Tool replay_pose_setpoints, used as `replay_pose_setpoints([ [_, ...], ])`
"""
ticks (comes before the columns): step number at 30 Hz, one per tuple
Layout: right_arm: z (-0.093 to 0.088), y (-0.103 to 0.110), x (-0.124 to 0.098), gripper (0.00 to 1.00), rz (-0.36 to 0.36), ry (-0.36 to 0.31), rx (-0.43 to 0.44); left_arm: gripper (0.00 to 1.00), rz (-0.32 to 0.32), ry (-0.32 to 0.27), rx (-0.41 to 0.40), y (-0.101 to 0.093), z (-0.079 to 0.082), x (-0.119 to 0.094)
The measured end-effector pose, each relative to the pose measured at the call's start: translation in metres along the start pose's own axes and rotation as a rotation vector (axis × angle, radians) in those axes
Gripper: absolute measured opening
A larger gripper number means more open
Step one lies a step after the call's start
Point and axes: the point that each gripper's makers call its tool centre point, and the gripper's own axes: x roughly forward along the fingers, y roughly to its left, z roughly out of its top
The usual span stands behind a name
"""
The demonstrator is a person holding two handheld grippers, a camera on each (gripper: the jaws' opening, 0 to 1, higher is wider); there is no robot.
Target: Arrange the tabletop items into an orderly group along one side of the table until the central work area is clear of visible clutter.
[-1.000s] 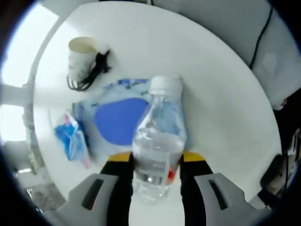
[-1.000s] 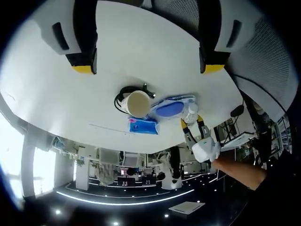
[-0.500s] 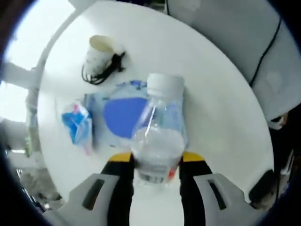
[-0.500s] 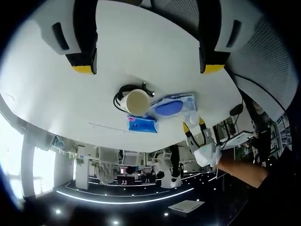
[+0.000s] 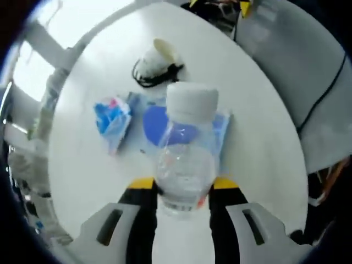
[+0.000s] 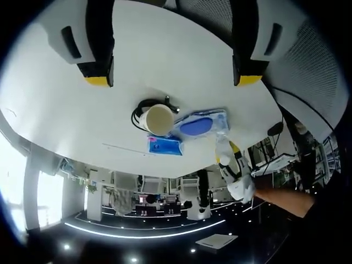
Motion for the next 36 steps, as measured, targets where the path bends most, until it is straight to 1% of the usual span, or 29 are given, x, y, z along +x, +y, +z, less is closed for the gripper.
replay_pose_setpoints([
  [3,0.000,0.000,0.000,0.88,0.000,0.001,0.002,0.33,0.016,-0.035,-0.073,0.001,-0.001,-0.004],
  [7,-0.001,0.000,0.000,0.88,0.000,0.004,0.000,0.33,0.030,-0.068,-0.129,0.000,0.000,-0.008],
  [11,-0.002,0.001,0.000,0.88,0.001,0.010,-0.001,0.33,0.045,-0.109,-0.204,0.002,-0.005,-0.010],
  [14,-0.002,0.000,0.000,0.88,0.001,0.013,-0.001,0.34,0.051,-0.149,-0.279,0.002,-0.006,-0.013],
  [21,-0.003,0.000,0.000,0.87,-0.002,0.015,0.002,0.34,0.062,-0.206,-0.368,0.003,-0.013,-0.017],
  [28,-0.004,-0.001,0.000,0.87,-0.002,0.019,0.005,0.34,0.069,-0.223,-0.417,0.004,-0.022,-0.020],
  [36,-0.004,-0.001,0.000,0.87,0.000,0.020,0.003,0.35,0.074,-0.219,-0.458,0.001,-0.033,-0.024],
])
